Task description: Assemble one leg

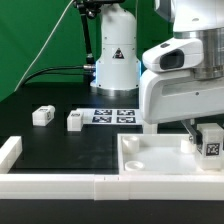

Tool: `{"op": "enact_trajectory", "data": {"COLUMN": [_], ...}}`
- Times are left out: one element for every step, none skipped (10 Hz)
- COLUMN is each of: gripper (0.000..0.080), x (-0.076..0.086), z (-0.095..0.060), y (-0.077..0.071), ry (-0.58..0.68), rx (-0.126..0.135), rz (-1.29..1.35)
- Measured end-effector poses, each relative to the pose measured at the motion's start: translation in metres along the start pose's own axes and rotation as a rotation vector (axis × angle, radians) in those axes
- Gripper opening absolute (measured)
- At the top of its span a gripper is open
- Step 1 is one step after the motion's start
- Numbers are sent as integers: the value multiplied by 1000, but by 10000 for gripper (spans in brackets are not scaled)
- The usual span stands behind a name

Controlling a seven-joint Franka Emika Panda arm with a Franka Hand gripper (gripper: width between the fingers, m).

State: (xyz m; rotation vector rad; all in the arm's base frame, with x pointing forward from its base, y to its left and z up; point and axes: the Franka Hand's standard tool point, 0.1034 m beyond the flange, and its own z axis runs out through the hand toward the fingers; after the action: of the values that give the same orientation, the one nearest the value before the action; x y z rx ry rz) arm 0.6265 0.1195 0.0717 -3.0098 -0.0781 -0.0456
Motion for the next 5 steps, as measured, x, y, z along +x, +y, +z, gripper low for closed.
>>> {"op": "enact_trajectory", "data": {"gripper": [299, 298, 298, 297, 297], "x": [0, 0, 0, -1, -1], "z": [0, 0, 1, 2, 2], "y": [0, 1, 3, 3, 3], "ry": [0, 3, 16, 22, 23], "rx": [0, 1, 2, 2, 2], "rz": [4, 87, 250, 418, 574]}}
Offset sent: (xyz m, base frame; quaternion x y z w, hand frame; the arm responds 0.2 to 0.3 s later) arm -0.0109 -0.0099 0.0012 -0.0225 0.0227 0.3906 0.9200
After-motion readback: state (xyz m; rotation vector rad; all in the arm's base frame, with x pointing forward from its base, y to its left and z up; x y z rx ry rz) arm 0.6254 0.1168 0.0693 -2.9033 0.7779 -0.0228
